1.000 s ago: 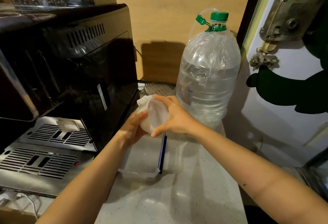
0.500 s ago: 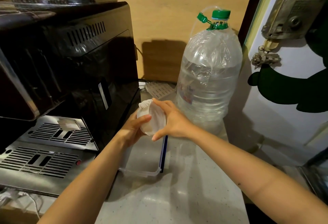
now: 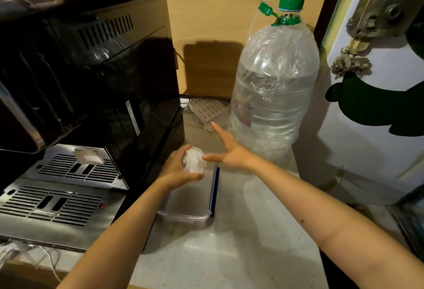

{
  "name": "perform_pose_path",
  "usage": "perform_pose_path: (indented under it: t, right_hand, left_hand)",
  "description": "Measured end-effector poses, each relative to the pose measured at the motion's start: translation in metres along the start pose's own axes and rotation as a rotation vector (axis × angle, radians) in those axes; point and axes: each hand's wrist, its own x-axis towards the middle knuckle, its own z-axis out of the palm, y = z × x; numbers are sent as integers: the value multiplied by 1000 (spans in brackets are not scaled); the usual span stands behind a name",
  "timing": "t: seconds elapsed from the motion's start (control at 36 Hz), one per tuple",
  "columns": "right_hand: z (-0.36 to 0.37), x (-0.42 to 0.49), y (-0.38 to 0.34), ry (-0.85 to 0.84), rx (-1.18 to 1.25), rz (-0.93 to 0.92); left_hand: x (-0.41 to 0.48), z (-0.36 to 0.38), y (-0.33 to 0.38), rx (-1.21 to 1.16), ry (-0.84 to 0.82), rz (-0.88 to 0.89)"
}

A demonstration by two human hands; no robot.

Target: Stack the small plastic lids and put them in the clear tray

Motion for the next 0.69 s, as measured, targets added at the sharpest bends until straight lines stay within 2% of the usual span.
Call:
perform_pose_path:
  t: [0.17,0.28,0.39,0.69]
  right_hand:
    - [-11,-2,11,31,52,61]
    - [-15,-4,16,43,35,85]
    - [-22,-9,21,42,-3,94]
    - [-38,-23,28,77,-34,124]
  left_hand:
    - [7,19,-23,501,-46,-44]
    - [7,33,-32,676,-126,-30]
    - [9,46,-43,741,-216,-41]
    - [14,57,-50,824,-295,-70]
